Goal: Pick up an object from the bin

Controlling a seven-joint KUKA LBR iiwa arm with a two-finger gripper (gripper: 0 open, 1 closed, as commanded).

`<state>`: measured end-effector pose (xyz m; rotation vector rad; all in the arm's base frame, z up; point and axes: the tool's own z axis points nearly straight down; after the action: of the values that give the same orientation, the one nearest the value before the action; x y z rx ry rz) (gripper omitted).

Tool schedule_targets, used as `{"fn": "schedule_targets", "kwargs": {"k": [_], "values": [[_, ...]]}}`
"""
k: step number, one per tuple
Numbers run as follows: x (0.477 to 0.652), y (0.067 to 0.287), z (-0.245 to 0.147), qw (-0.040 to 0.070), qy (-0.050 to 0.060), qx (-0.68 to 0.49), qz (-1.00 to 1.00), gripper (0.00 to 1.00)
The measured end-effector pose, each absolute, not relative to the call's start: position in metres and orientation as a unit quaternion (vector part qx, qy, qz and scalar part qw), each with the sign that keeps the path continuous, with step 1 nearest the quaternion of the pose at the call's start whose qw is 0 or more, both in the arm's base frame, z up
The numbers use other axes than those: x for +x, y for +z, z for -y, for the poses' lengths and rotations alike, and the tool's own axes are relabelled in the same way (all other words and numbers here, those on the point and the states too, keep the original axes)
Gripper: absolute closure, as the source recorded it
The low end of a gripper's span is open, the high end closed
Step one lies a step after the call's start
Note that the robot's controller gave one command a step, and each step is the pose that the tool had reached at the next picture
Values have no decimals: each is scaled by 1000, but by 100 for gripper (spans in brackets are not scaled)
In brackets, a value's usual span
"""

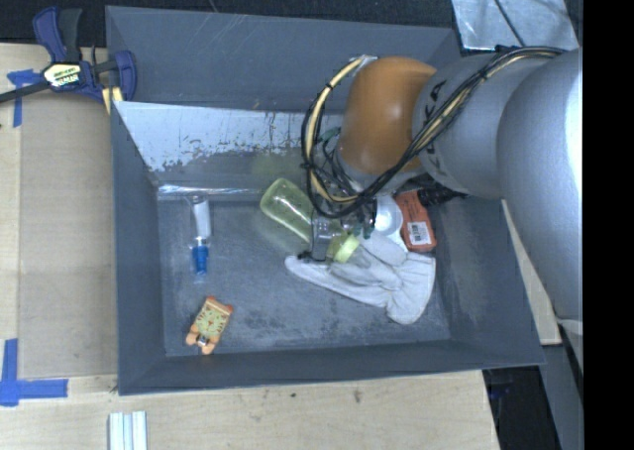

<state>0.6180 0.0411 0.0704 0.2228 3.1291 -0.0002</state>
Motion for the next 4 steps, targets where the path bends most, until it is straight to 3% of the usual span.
{"fn": "schedule_targets", "kwargs": {"k": [1,2,4], "values": [[609,71,-57,2,0,149,-989,0],[606,70,-7,0,0,175,-985,100],[605,73,-7,0,0,175,-985,100]]}}
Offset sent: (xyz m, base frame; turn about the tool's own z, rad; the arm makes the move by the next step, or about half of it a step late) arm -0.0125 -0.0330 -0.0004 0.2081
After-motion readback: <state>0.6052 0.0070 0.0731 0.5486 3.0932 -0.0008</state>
